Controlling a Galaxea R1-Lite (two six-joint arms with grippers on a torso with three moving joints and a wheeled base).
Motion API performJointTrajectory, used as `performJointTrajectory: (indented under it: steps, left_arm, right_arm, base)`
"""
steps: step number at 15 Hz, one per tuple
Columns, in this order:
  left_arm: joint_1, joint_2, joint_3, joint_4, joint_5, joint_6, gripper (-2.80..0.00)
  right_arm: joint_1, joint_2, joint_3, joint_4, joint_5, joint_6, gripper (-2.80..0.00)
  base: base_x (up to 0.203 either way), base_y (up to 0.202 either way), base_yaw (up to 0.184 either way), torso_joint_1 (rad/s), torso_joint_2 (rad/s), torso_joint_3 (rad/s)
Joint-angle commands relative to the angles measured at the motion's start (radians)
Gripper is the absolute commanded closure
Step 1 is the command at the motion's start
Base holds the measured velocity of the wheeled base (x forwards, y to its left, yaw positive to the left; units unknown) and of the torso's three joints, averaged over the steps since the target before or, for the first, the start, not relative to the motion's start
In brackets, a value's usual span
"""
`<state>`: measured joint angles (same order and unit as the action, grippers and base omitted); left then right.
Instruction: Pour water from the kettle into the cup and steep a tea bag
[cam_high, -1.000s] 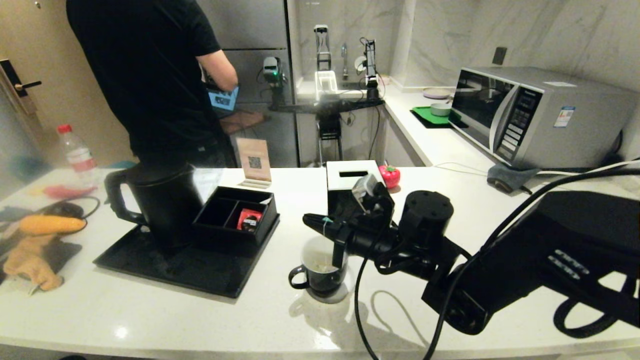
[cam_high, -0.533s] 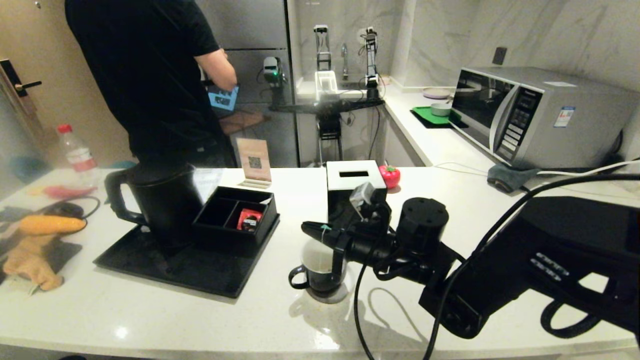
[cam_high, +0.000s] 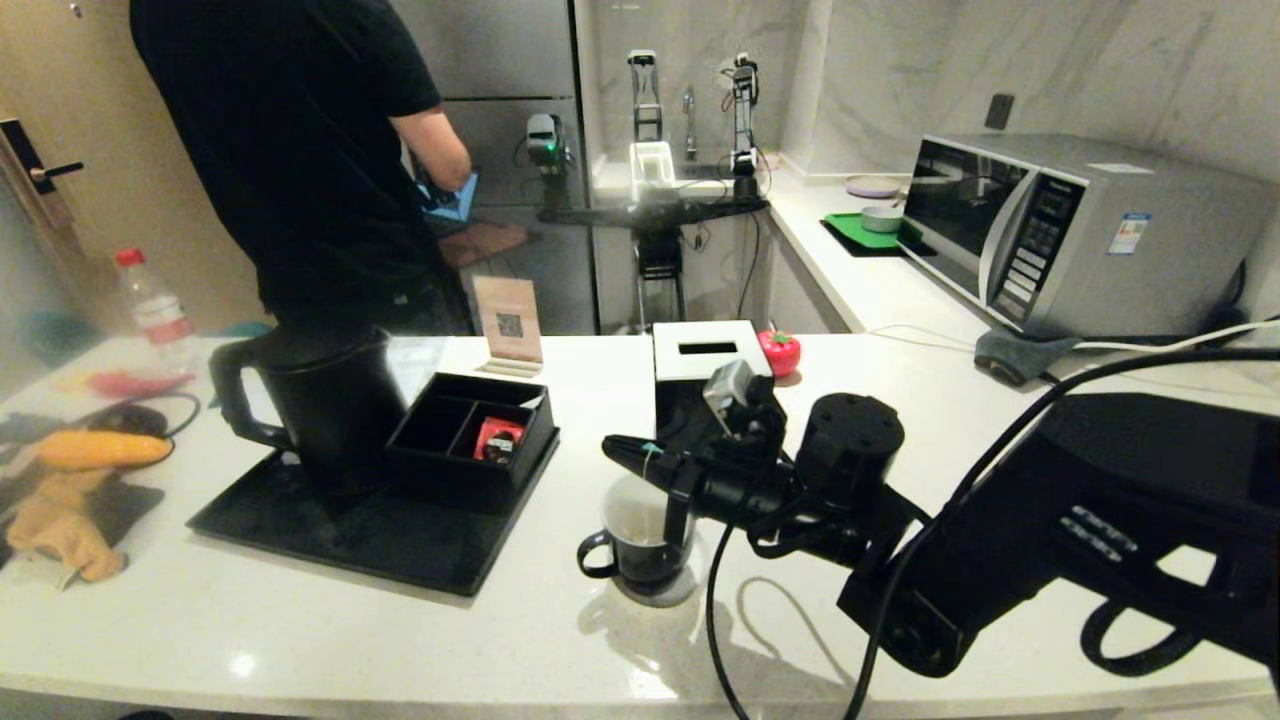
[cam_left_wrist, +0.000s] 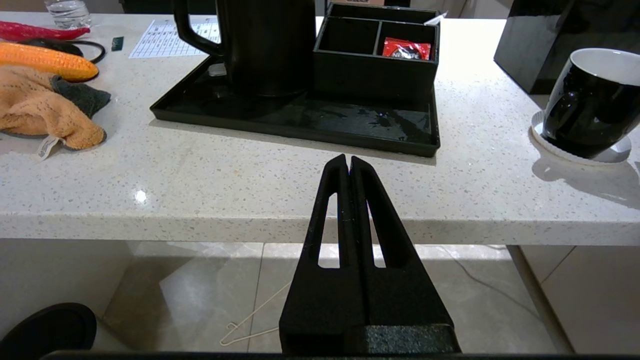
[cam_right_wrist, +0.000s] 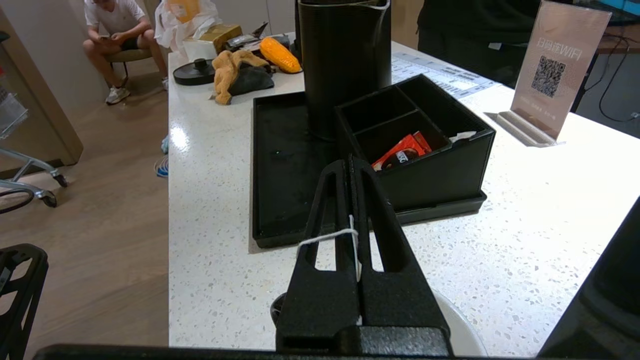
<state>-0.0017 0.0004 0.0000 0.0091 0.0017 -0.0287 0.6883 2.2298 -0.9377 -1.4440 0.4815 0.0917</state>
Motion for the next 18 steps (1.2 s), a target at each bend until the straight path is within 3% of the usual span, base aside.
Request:
performJointTrajectory:
  steps: [1, 18]
  left_arm:
    - [0.000, 0.000, 0.000, 0.000, 0.000, 0.000, 0.00]
    - [0.000, 0.000, 0.000, 0.000, 0.000, 0.000, 0.00]
  right_arm:
    - [0.000, -0.010, -0.005, -0.008, 0.002, 0.000, 0.00]
    - [-0.010, -0.101, -0.015, -0.035, 0.005, 0.003, 0.00]
  base:
    - [0.000, 0.000, 0.000, 0.000, 0.00, 0.000]
    - [0.000, 0.000, 0.000, 0.000, 0.00, 0.000]
